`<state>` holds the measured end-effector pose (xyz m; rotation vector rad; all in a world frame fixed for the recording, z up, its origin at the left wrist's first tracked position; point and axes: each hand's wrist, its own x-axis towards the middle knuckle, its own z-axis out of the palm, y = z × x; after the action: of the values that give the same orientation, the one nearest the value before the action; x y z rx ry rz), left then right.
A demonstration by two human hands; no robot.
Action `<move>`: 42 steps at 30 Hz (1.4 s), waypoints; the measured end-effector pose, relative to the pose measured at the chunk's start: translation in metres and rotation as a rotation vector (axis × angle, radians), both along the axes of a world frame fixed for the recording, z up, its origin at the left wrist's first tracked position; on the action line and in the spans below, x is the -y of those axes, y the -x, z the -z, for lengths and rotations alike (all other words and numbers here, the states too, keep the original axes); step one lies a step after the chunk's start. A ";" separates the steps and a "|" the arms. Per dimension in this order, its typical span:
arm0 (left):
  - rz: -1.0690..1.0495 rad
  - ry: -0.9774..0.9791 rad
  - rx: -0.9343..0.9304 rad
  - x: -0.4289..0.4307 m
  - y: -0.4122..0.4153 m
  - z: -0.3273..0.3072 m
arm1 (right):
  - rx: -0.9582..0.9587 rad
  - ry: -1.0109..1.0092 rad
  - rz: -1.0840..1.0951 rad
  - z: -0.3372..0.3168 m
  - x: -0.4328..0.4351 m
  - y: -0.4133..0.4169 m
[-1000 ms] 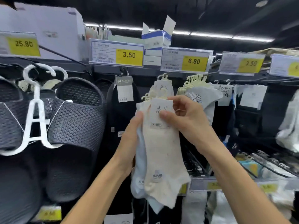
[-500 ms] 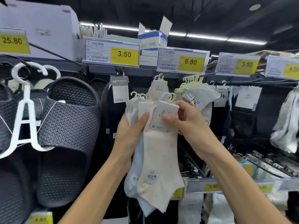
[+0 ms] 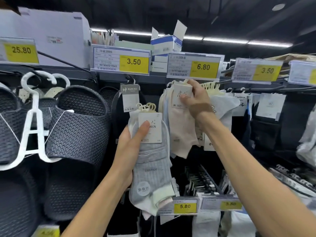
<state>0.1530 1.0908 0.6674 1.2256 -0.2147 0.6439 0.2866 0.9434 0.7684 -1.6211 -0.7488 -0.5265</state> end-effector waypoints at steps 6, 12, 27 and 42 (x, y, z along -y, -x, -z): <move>-0.008 -0.010 -0.015 0.002 -0.002 -0.001 | 0.082 0.214 0.023 0.012 -0.009 -0.022; -0.002 -0.008 -0.022 0.002 -0.006 0.002 | 0.099 0.250 0.053 0.011 -0.012 -0.029; -0.002 -0.028 -0.010 -0.002 -0.016 0.005 | 0.258 0.318 0.193 0.015 -0.015 -0.032; 0.039 -0.054 0.055 0.003 -0.023 0.004 | 0.074 0.070 -0.153 0.075 0.005 0.070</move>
<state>0.1757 1.0879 0.6633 1.2534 -0.3032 0.6422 0.2161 0.9387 0.6933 -1.6006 -0.9477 -0.4560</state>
